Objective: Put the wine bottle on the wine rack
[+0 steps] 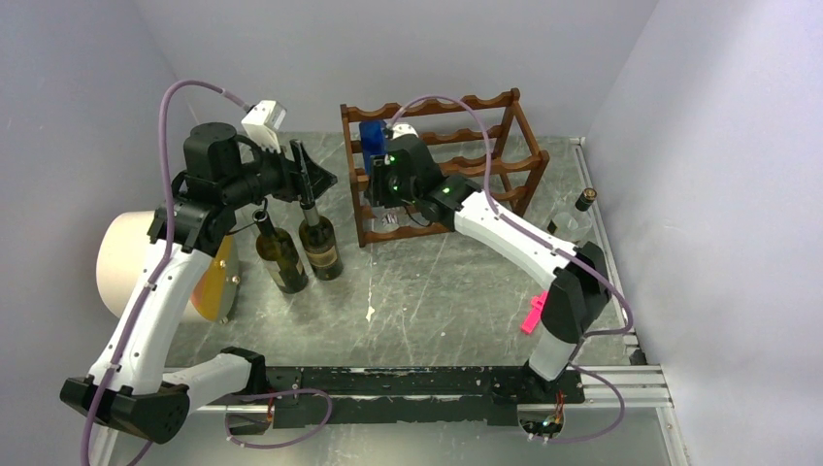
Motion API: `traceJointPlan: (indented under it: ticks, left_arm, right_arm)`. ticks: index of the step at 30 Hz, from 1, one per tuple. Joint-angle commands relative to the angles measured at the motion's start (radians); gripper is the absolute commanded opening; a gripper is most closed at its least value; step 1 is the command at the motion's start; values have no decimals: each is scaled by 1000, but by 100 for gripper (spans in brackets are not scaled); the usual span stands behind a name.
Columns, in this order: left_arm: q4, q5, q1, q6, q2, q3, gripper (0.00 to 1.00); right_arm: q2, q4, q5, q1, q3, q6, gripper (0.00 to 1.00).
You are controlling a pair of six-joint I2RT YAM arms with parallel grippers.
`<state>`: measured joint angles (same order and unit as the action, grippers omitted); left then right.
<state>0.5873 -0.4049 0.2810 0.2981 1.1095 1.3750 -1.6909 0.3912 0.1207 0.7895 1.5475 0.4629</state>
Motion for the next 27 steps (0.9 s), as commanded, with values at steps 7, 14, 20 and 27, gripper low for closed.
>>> traceJointPlan:
  ticks: [7, 14, 20, 27]
  left_arm:
    - [-19, 33, -9, -10, -2, -5, 72]
    - [-24, 52, -9, -5, -9, -7, 72]
    - [-46, 55, -9, 5, -32, -27, 73]
    - [-84, 47, -9, 16, -48, -57, 73]
  right_arm:
    - [-158, -46, -6, -3, 179, -33, 42]
    - [-120, -114, 7, -4, 122, -12, 46]
    - [90, -168, 51, -4, -115, 38, 57]
    - [209, -147, 118, -4, -281, 103, 65]
